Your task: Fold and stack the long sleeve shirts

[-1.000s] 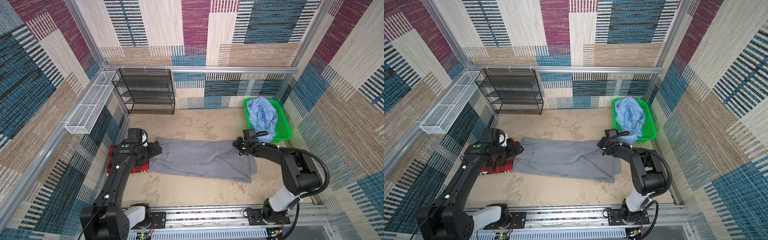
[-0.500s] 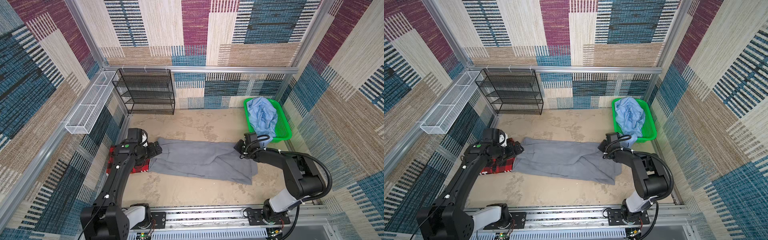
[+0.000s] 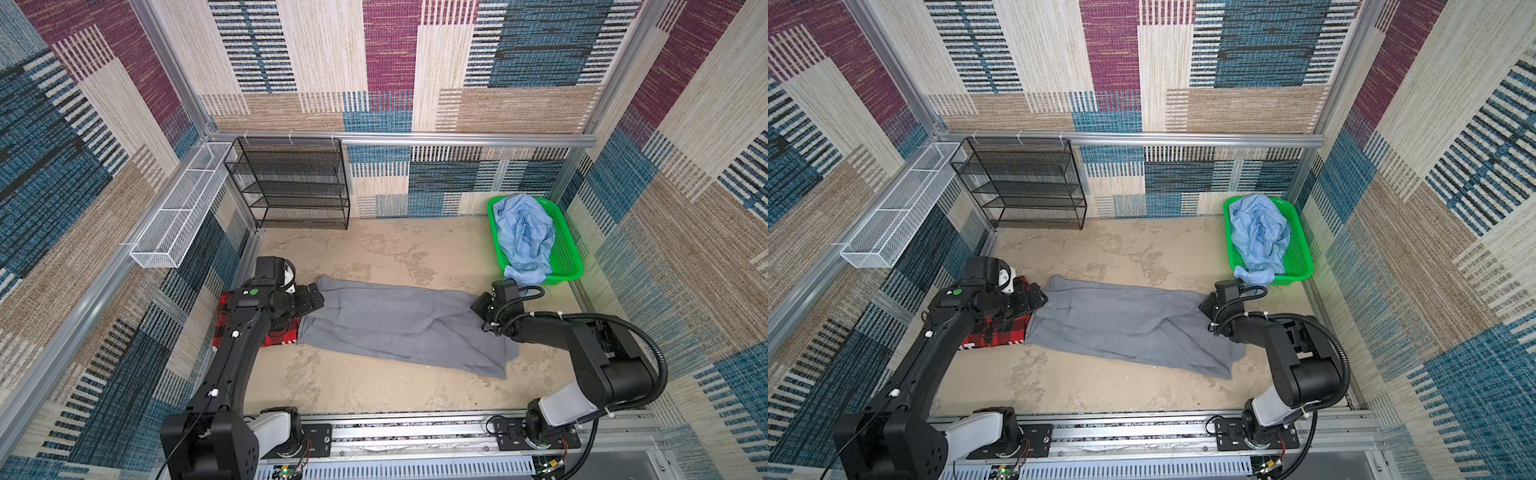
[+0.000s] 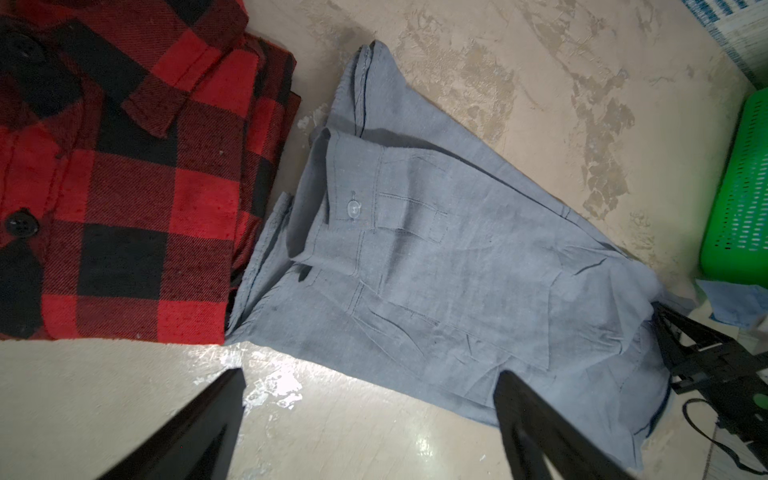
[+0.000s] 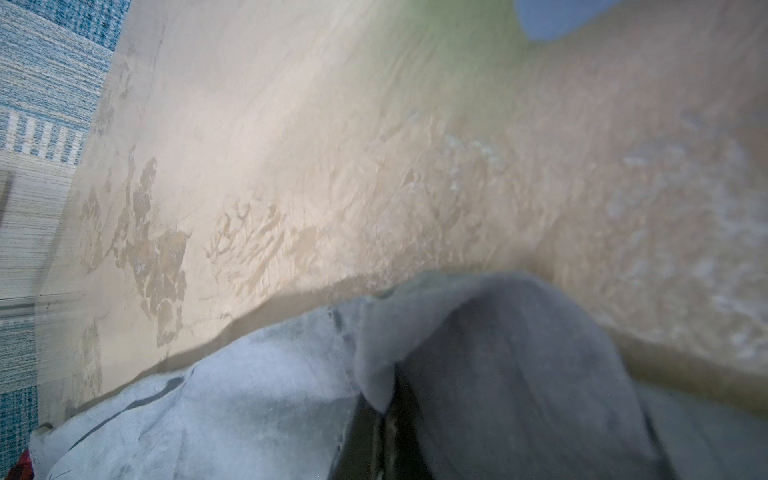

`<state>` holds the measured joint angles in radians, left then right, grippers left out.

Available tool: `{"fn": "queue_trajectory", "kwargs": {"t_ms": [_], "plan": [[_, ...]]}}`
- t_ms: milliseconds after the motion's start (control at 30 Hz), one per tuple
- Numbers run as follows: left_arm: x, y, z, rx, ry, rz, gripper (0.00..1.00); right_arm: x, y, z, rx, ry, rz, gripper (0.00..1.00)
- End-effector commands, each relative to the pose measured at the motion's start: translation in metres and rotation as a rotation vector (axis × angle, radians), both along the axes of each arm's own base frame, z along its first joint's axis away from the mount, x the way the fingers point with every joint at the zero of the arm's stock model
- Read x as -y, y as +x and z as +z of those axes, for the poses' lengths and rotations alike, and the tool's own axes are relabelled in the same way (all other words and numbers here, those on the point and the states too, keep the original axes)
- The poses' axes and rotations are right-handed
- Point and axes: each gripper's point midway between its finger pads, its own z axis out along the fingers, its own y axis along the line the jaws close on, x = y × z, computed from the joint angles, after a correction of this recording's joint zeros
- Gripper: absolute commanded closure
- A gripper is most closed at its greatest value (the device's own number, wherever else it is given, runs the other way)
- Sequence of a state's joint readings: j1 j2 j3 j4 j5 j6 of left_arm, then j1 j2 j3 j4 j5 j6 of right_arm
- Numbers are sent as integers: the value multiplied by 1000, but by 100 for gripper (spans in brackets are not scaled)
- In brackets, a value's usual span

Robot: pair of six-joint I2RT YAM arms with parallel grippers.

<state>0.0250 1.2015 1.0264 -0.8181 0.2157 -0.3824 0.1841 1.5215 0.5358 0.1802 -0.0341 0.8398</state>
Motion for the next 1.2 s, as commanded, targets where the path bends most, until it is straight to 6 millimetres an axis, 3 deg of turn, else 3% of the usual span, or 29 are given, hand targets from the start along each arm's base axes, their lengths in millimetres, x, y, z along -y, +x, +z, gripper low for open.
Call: {"fn": "queue_trajectory", "kwargs": {"t_ms": [0, 100, 200, 267, 367, 533, 600, 700, 867, 1000, 1167], "plan": [[2, 1, -2, -6, -9, -17, 3, -7, -1, 28, 65, 32, 33, 87], [5, 3, -4, -19, -20, -24, 3, -24, 6, 78, 171, 53, 85, 73], [5, 5, -6, -25, -24, -24, 4, -54, 11, 108, 226, 88, 168, 70], [4, 4, -5, -23, -20, -22, 4, -80, 12, 113, 236, 143, 241, 67], [3, 3, -5, -19, -12, -19, 4, -105, 13, 103, 155, 197, 277, 68], [2, 1, -5, -21, -6, -17, 4, -93, 1, 109, 199, 217, 187, 65], [2, 2, -5, -20, -7, -16, 3, -107, 2, 113, 243, 276, 241, 65], [4, 5, -6, -25, -13, -23, 4, -140, 10, 101, 219, 265, 358, 66], [1, 1, -4, -13, 0, -16, 4, -156, 11, 59, 132, 282, 407, 68], [1, 1, -3, -9, -1, -18, 4, -148, -8, 20, 12, 277, 366, 73], [3, 2, -3, -14, -13, -23, 4, -127, -40, 9, 24, 236, 342, 72]]}}
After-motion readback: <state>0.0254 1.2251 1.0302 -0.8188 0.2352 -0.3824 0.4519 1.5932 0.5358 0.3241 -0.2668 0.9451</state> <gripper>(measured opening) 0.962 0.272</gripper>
